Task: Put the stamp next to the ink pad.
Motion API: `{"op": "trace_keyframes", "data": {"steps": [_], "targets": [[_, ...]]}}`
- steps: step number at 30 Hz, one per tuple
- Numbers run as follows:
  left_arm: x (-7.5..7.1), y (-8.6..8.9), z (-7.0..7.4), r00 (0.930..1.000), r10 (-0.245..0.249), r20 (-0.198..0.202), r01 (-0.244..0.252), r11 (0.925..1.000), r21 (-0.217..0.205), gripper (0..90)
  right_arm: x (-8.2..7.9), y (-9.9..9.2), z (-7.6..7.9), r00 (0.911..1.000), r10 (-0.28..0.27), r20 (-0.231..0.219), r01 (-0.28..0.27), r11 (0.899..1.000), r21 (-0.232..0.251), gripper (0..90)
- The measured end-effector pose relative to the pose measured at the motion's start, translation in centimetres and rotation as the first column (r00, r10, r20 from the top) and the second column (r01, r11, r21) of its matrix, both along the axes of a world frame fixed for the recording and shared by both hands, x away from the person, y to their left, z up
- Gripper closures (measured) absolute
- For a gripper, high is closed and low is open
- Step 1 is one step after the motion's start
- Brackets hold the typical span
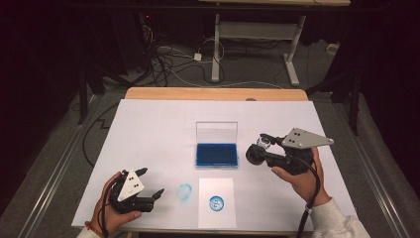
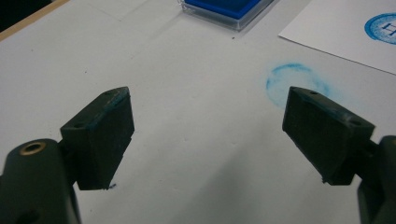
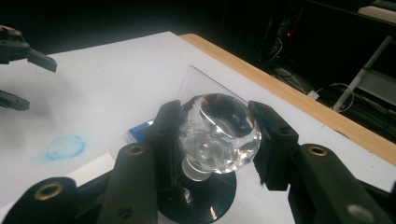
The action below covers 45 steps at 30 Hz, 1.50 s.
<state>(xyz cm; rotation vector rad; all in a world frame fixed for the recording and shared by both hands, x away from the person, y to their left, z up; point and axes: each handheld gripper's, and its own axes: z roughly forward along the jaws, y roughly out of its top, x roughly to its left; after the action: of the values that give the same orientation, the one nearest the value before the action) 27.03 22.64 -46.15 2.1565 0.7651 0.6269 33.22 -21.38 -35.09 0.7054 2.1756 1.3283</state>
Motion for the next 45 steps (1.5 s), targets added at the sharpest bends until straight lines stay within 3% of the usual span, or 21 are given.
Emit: {"op": "trace_keyframes", "data": {"steps": [5,10,15,22,26,29,41,45], "targets": [[0.1,0.2,-0.1,1.0,0.006,-0.008,-0.006,0.9999,-0.008,16.3,0.6,0.0,0.4,1.0,-0.005,-0.006,0.005,1.0,-0.029,57.3],[0.1,0.4,0.1,1.0,0.007,-0.003,-0.007,0.9998,-0.02,16.3,1.6,0.1,0.3,0.9996,-0.012,-0.025,0.009,0.996,-0.086,57.3],[0.1,0.3,0.0,1.0,0.001,-0.003,-0.001,1.0,-0.001,16.3,2.6,0.7,-0.4,0.9986,-0.022,-0.047,0.016,0.992,-0.128,57.3],[0.1,0.3,0.0,1.0,0.006,-0.005,-0.006,1.0,-0.003,16.3,3.4,1.2,-1.4,0.9973,-0.033,-0.066,0.023,0.989,-0.143,57.2],[0.1,0.3,0.0,1.0,0.002,-0.005,-0.002,1.0,-0.001,16.3,3.8,1.3,-2.2,0.9961,-0.053,-0.07,0.041,0.987,-0.158,57.2],[0.1,0.2,0.0,1.0,0.0,-0.006,0.0,1.0,0.002,16.3,4.2,1.5,-2.9,0.9948,-0.082,-0.06,0.069,0.979,-0.194,57.2],[0.2,0.4,-0.1,0.9999,0.009,-0.009,-0.009,1.0,-0.005,16.3,6.5,1.8,-6.3,0.9822,-0.149,-0.114,0.126,0.974,-0.19,57.2],[0.2,0.4,-0.1,0.9999,0.007,-0.012,-0.007,1.0,-0.001,16.3,6.8,2.1,-7.1,0.9808,-0.171,-0.093,0.148,0.965,-0.216,57.1]]}}
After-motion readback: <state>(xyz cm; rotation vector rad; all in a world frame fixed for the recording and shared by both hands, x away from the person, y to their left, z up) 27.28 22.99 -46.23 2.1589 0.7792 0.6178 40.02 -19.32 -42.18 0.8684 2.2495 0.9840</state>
